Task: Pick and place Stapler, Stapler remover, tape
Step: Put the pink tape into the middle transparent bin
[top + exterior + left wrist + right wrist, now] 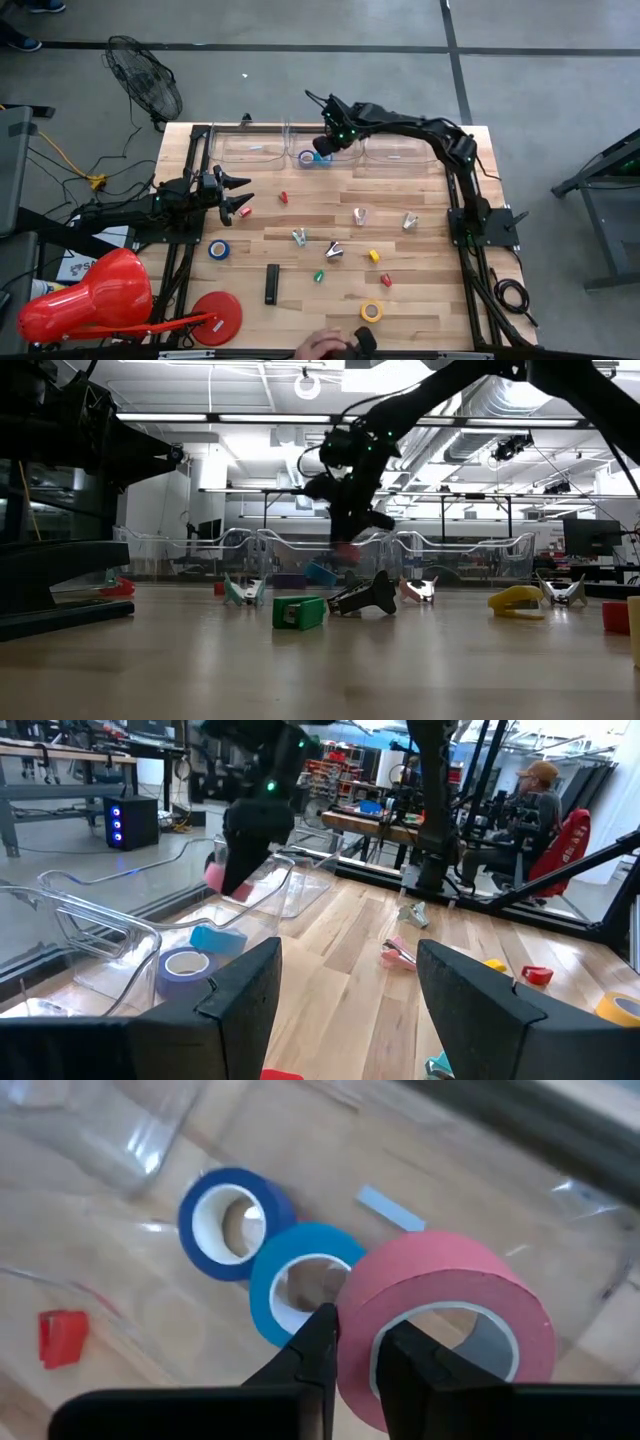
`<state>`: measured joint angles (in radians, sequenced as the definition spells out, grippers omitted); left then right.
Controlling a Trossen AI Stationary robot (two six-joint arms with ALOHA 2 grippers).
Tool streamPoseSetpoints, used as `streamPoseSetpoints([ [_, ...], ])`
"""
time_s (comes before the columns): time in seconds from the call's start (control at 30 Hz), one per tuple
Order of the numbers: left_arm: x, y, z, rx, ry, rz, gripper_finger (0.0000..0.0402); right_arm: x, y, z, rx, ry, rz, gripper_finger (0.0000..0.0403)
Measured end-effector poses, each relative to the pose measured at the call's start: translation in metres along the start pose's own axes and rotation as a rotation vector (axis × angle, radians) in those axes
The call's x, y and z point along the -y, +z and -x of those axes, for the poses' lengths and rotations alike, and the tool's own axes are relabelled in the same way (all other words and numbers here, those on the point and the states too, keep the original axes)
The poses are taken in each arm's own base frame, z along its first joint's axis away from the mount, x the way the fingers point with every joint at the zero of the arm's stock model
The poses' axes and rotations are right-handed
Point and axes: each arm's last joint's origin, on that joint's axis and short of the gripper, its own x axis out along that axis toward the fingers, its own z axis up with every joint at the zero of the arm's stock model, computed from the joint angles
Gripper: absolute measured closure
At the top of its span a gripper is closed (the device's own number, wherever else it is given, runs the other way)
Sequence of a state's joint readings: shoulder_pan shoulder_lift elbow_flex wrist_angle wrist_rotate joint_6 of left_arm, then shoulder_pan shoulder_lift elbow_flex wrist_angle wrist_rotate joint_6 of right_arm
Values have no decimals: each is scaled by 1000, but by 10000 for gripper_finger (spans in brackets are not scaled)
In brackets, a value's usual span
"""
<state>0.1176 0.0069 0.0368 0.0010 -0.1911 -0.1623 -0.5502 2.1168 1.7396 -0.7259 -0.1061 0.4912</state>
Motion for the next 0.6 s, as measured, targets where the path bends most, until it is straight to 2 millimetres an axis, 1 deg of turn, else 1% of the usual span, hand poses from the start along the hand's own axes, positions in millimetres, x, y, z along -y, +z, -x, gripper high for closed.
streamPoseSetpoints([
  [0.1, 0, 0, 0, -1, 0, 0, 172, 4, -5, -6, -21, -9, -9, 367],
  [0.2, 0, 0, 0, 0, 0, 0, 172, 7, -7, -7, -30, -19, -12, 363],
  [0.47, 0, 0, 0, 0, 0, 0, 172, 7, -7, -7, -42, -5, -14, 298],
  [0.6, 0, 0, 0, 0, 0, 0, 172, 7, -7, -7, -45, -2, -15, 276],
])
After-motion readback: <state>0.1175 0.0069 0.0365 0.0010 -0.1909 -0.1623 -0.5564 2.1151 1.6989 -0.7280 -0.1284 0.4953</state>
